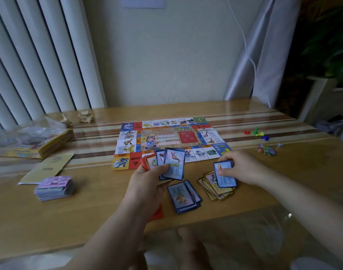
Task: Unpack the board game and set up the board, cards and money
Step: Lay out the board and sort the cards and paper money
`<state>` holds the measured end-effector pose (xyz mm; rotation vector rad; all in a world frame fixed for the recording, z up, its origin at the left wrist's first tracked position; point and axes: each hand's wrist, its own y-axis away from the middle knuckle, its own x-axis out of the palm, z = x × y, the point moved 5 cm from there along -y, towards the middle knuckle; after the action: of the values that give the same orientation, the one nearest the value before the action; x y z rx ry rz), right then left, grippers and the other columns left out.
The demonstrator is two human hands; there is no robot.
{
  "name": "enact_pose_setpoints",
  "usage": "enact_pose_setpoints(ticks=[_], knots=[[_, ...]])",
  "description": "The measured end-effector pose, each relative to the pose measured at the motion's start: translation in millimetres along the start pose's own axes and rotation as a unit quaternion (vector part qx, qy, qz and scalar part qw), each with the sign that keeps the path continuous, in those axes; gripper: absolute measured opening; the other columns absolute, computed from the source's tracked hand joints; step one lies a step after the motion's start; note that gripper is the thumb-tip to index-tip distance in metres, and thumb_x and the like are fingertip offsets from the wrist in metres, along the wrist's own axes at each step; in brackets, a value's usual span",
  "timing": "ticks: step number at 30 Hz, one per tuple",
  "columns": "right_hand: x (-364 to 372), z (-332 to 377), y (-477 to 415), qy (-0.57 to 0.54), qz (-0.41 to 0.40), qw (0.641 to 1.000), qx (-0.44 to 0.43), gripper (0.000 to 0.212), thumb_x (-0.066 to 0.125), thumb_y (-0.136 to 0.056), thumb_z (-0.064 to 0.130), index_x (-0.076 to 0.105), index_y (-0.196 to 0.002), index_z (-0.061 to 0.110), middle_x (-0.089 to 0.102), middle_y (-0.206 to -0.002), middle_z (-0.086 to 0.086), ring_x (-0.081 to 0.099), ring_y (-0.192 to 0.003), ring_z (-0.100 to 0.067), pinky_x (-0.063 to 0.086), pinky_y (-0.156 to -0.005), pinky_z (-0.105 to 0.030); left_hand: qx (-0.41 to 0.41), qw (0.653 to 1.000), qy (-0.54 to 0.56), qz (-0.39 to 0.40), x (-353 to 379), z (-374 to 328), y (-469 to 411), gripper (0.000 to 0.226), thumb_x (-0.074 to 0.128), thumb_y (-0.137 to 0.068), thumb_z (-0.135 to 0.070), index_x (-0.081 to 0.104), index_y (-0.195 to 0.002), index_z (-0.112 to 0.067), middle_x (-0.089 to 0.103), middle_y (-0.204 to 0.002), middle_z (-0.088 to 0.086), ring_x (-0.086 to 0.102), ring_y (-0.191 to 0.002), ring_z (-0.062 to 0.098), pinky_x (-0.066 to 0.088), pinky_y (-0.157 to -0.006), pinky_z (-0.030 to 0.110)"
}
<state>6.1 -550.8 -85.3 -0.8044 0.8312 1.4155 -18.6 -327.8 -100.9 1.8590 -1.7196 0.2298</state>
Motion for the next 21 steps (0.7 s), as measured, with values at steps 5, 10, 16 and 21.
enact_pose_setpoints(ticks=[5,10,16,21], knots=[[-24,24,2,-0.127,0.02,0.992,-0.016,0.02,0.066,-0.087,0.019,0.063,-0.106,0.02,0.066,-0.098,0.002,0.062,-0.095,-0.013,0.052,-0.084,-0.032,-0.007,1.0,-0.015,0.002,-1,-1,1,0.013,0.058,-0.088,0.001,0.057,-0.096,-0.009,0.066,-0.093,0.013,0.065,-0.086,0.025,0.055,-0.076,0.034],[-8,65,5,-0.269,0.038,0.961,-0.054,0.017,0.069,-0.083,0.018,0.064,-0.097,0.026,0.07,-0.097,0.002,0.066,-0.093,-0.011,0.055,-0.082,-0.029,-0.007,0.999,-0.029,0.044,10,6,4,0.014,0.059,-0.086,0.002,0.06,-0.097,-0.008,0.072,-0.086,0.013,0.068,-0.082,0.025,0.054,-0.083,0.039],[31,68,0,-0.352,0.049,0.934,-0.027,0.037,0.07,-0.084,0.023,0.062,-0.118,0.014,0.065,-0.115,-0.004,0.061,-0.108,-0.017,0.046,-0.101,-0.039,0.006,0.995,-0.008,0.094,12,3,10,0.015,0.056,-0.088,0.001,0.062,-0.1,-0.006,0.074,-0.085,0.011,0.072,-0.077,0.022,0.059,-0.067,0.03],[34,71,1,-0.453,0.077,0.887,-0.03,0.014,0.062,-0.087,0.007,0.064,-0.097,0.016,0.069,-0.105,-0.011,0.065,-0.1,-0.021,0.051,-0.092,-0.035,0.036,0.993,-0.014,0.113,7,-3,16,0.013,0.051,-0.092,-0.002,0.061,-0.101,-0.004,0.074,-0.088,0.013,0.072,-0.082,0.023,0.059,-0.065,0.029]])
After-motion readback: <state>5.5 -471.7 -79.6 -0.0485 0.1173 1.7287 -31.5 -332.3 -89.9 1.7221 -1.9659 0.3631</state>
